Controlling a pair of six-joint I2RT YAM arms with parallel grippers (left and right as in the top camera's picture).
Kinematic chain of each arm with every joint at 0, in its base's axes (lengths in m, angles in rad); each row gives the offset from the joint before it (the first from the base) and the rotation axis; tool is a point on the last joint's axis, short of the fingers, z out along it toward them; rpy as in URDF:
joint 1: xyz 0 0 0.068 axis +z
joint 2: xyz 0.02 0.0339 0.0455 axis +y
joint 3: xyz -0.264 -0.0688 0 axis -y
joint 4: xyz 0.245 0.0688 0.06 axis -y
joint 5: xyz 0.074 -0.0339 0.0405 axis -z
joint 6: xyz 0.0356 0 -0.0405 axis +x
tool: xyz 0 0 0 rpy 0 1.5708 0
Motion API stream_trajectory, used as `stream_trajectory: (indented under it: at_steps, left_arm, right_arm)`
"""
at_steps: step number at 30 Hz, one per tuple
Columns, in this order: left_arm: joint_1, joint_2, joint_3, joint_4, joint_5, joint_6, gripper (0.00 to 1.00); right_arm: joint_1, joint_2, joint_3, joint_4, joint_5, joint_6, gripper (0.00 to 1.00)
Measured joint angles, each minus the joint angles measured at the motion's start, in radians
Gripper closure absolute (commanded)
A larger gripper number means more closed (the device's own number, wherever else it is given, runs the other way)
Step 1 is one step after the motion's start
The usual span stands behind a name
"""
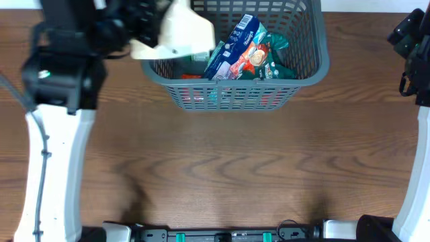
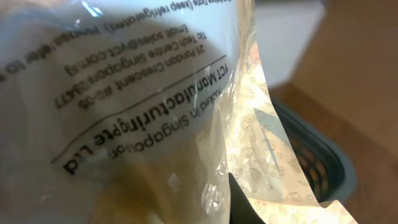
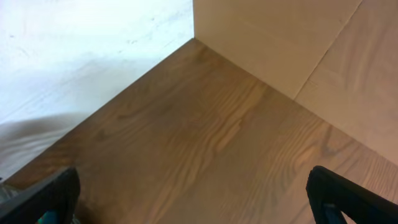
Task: Pack container
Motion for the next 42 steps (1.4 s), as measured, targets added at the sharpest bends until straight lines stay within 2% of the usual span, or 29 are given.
stream_trajectory:
  at_steps: [8, 17, 25, 26, 28, 29, 30, 42]
  left_arm:
    - [-0.129, 0.164, 0.000, 0.005, -0.023, 0.183, 0.94]
    - [-0.135, 0.358, 0.000, 0.067, -0.166, 0.225, 0.94]
    - [-0.135, 0.399, 0.000, 0.071, -0.209, 0.233, 0.94]
    - [-0.135, 0.399, 0.000, 0.073, -0.210, 0.233, 0.89]
    - [-0.135, 0.399, 0.000, 0.071, -0.210, 0.237, 0.48]
    - [-0.135, 0.399, 0.000, 0.066, -0.212, 0.233, 0.12]
    - [-0.135, 0.399, 0.000, 0.061, -0.213, 0.232, 0.01]
    - [-0.135, 0.393, 0.000, -0.012, -0.214, 0.206, 0.02]
  right_arm:
    - [0.000, 0.000, 0.000, 0.000, 0.000, 0.000, 0.01]
    - [0.000, 0.000, 0.000, 0.000, 0.000, 0.000, 0.01]
    - [0.000, 0.000, 0.000, 0.000, 0.000, 0.000, 0.01]
    - [0.000, 0.000, 0.000, 0.000, 0.000, 0.000, 0.01]
    - [0.000, 0.000, 0.000, 0.000, 0.000, 0.000, 0.01]
    - [0.000, 0.000, 0.000, 0.000, 0.000, 0.000, 0.01]
    - [0.000, 0.000, 0.000, 0.000, 0.000, 0.000, 0.01]
    - [0.000, 0.000, 0.000, 0.000, 0.000, 0.000, 0.01]
